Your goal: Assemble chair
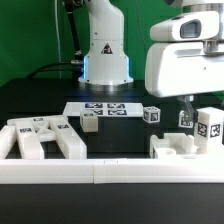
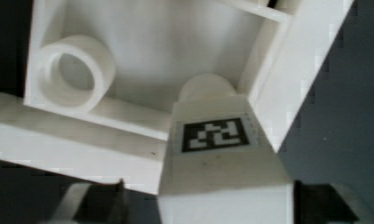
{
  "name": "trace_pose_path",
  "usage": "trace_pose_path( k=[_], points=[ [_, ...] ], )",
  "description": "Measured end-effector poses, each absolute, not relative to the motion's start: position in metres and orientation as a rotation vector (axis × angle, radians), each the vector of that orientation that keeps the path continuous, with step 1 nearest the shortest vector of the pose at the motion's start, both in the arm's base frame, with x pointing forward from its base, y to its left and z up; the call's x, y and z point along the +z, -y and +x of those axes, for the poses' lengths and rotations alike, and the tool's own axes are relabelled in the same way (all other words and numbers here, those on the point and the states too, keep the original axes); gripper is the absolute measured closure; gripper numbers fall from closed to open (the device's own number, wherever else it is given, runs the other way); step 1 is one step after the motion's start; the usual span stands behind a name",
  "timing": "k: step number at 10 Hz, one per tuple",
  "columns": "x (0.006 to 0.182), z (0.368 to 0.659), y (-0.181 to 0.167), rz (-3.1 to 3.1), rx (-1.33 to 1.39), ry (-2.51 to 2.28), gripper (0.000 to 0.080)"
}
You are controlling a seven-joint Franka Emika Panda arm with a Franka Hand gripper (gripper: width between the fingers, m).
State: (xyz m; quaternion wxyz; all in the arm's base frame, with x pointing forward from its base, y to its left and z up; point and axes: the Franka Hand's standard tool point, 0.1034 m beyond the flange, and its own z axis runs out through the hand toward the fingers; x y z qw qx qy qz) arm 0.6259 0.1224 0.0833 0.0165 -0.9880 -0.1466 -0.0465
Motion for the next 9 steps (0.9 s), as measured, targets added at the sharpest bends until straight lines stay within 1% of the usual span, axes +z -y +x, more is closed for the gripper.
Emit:
trace_pose_path(
  k=[1,2,5,9],
  points=[
    [0.0832,0.626,-0.122,-3.072,-0.145,0.455,0.0465],
    [0.0832,0.6259,-0.1221,-3.073,-0.144,0.437,0.0508],
    [0.0824,0.6248,-0.1268,-3.092,-0.135,0.024,0.0508],
    [0.0814,0.6245,-0.1275,-2.986,-0.113,-0.747,0.0508]
  ],
)
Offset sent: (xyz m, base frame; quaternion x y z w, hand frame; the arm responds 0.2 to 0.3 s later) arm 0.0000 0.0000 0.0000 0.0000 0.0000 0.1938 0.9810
